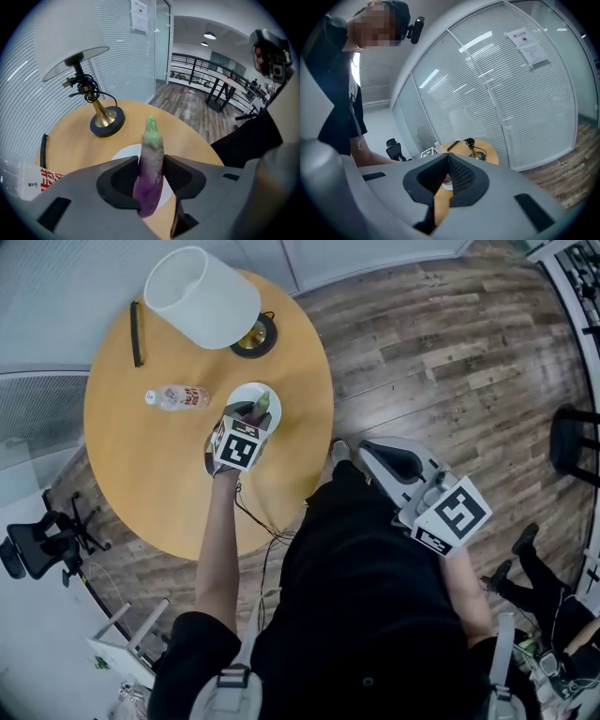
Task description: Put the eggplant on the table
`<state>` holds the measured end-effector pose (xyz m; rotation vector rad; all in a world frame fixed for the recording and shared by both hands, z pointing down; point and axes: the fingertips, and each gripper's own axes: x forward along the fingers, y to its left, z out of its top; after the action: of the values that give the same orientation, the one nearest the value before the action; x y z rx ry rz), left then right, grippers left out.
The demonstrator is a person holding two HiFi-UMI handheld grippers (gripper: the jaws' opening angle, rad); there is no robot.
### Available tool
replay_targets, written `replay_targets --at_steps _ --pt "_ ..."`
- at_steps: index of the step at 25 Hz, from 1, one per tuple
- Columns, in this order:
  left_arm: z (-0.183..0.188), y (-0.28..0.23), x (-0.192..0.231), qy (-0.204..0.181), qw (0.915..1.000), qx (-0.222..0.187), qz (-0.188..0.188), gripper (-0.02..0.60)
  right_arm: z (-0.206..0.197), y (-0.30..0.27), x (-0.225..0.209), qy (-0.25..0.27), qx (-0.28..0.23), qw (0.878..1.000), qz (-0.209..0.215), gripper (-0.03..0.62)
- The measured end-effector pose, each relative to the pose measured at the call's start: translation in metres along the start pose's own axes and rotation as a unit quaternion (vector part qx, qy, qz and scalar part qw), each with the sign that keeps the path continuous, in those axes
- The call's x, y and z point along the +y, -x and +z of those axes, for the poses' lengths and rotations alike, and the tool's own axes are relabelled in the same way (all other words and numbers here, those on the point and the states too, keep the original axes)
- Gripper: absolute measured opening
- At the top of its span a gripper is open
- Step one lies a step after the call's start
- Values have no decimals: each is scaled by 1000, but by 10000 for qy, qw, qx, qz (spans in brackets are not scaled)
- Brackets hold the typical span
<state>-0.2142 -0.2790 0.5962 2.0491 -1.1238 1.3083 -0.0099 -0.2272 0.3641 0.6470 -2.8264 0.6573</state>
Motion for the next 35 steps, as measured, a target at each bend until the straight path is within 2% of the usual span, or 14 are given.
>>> replay_targets --at_steps 11,18,28,35 --pt "-11 -34 4 -460 9977 490 -76 181 -7 10 -10 -36 58 9995 -316 17" --pt "-17 -39 4 -473 9970 598 -139 180 -7 11 -8 -30 97 9994 -316 17" --pt "-16 -43 5 -325 9982 473 -178 181 -8 13 -9 -25 112 9994 -323 17" --pt "-19 -44 3 -525 9967 609 -144 184 -8 16 -12 -27 112 9993 -349 17"
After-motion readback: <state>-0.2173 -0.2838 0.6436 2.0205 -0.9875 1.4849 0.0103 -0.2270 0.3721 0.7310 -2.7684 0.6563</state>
